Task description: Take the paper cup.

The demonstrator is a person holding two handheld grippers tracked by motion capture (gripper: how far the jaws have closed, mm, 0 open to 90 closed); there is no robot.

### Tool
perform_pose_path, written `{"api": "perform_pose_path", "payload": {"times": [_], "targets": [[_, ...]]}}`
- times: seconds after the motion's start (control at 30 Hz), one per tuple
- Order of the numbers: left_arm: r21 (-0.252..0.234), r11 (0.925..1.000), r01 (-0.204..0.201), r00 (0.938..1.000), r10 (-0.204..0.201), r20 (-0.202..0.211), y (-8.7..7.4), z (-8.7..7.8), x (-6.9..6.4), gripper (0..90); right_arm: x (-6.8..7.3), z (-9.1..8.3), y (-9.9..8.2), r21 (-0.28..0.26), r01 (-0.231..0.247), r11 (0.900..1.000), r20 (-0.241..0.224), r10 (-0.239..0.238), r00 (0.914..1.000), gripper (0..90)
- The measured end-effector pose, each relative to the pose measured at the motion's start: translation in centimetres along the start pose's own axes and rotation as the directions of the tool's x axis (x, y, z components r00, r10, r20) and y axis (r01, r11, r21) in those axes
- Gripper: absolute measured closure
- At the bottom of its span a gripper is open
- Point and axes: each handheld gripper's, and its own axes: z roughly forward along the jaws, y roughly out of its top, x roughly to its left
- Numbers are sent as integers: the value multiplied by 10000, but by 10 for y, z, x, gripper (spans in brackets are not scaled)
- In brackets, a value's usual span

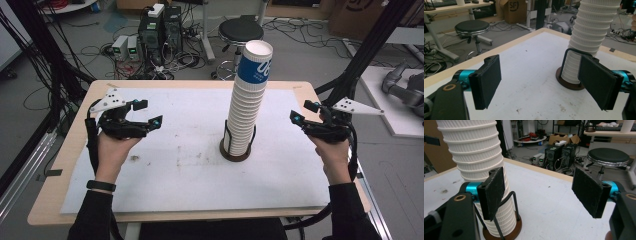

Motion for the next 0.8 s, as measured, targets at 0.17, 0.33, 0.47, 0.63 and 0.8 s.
{"api": "perform_pose_path", "payload": {"times": [0.17,0.33,0.47,0.63,0.8], "targets": [[-47,10000,32,10000,-32,33,0,-1,1,190,2,-1,1,-71,61,10000,-51,-62,10000,268],[-30,10000,41,9999,-40,160,0,1,0,190,4,0,2,-134,108,9999,-139,-110,9998,264],[21,10000,69,9997,-70,253,0,3,0,190,4,-1,3,-280,146,9995,-326,-155,9993,261],[-10,10000,85,9995,-84,316,0,3,0,190,7,-1,7,-558,175,9983,-977,-229,9949,218],[-9,10000,68,9992,-68,385,1,4,0,190,14,4,19,-846,374,9957,-1663,-511,9847,178]]}}
